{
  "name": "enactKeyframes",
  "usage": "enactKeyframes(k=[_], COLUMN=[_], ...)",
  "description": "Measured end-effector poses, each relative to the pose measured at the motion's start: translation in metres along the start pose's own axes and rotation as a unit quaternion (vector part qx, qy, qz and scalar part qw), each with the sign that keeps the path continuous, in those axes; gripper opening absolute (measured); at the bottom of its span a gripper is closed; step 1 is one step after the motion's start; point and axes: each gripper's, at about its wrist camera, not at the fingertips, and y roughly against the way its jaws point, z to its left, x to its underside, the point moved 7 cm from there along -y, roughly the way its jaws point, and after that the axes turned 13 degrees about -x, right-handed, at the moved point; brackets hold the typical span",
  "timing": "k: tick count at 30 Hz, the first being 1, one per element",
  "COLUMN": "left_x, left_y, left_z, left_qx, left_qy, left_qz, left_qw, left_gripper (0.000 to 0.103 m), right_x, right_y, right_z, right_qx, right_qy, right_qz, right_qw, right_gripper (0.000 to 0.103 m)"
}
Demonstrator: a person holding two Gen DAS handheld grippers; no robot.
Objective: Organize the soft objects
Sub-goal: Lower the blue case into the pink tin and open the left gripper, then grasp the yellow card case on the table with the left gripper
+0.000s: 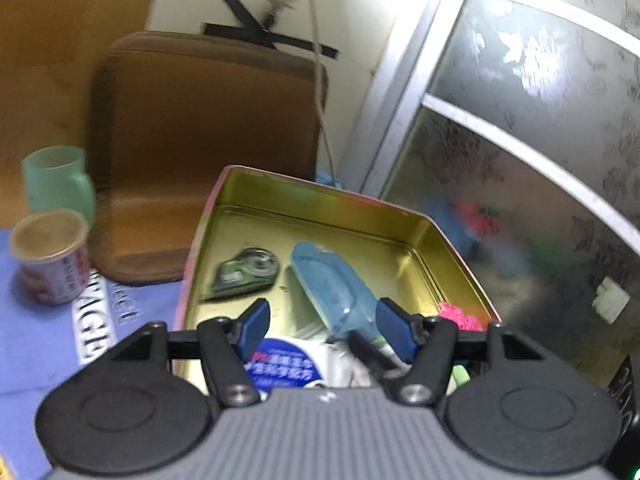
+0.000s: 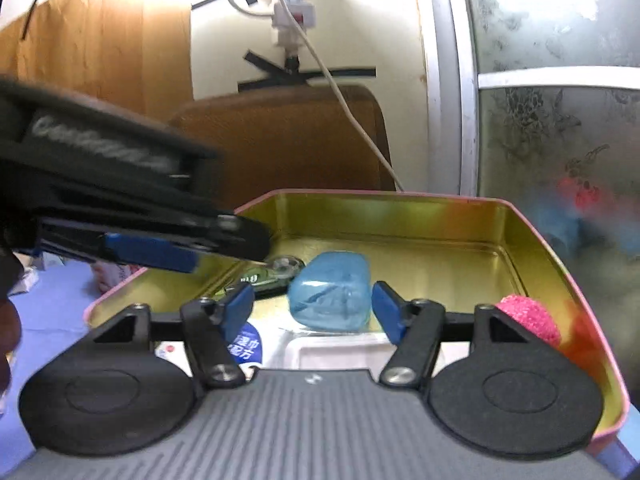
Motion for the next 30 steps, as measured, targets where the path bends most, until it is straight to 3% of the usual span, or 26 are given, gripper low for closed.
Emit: enactKeyframes(k=[1, 4, 7, 10, 15, 18, 20, 22, 23, 25, 30], left_x=[0.002, 0.011, 0.024, 0.038, 0.068, 0.095, 0.113, 0.127, 0.132, 0.139, 0.145], left_y=[0.007, 0.029, 0.055, 0.090, 0.137, 0.158, 0.166, 0.170, 0.171, 0.172, 0.167], left_z=[0.007, 0.031, 0.065, 0.117, 0.211, 0.256, 0.275, 0.285, 0.289, 0.291, 0.279], left_qx=[0.000, -0.005, -0.018, -0.053, -0.161, -0.192, -0.196, -0.197, -0.196, -0.189, -0.156], left_qy=[0.005, 0.019, 0.045, 0.078, 0.138, 0.183, 0.207, 0.220, 0.224, 0.228, 0.217], left_qz=[-0.003, -0.010, -0.015, -0.034, -0.037, -0.022, -0.009, -0.001, 0.002, 0.007, 0.013], left_qw=[1.0000, 0.9998, 0.9987, 0.9950, 0.9765, 0.9639, 0.9584, 0.9554, 0.9546, 0.9552, 0.9635], left_gripper=[0.061, 0.061, 0.061, 0.061, 0.061, 0.061, 0.061, 0.061, 0.061, 0.061, 0.065], right_x=[-0.001, 0.001, -0.002, -0.003, -0.013, -0.003, 0.014, 0.036, 0.045, 0.065, 0.087], right_y=[0.005, 0.016, 0.017, 0.013, 0.028, 0.021, 0.013, 0.005, 0.001, -0.004, -0.022], right_z=[0.002, 0.004, 0.003, 0.002, 0.058, 0.112, 0.154, 0.190, 0.205, 0.231, 0.251], right_qx=[-0.004, -0.014, -0.016, -0.013, -0.112, -0.199, -0.257, -0.289, -0.297, -0.299, -0.268], right_qy=[0.003, -0.002, -0.006, -0.027, -0.018, -0.004, 0.010, 0.031, 0.045, 0.083, 0.127], right_qz=[-0.004, 0.000, 0.005, 0.000, -0.035, -0.003, 0.037, 0.081, 0.100, 0.133, 0.181], right_qw=[1.000, 1.000, 1.000, 1.000, 0.993, 0.980, 0.966, 0.953, 0.949, 0.941, 0.938], right_gripper=[0.044, 0.024, 0.023, 0.026, 0.027, 0.032, 0.040, 0.052, 0.055, 0.075, 0.079])
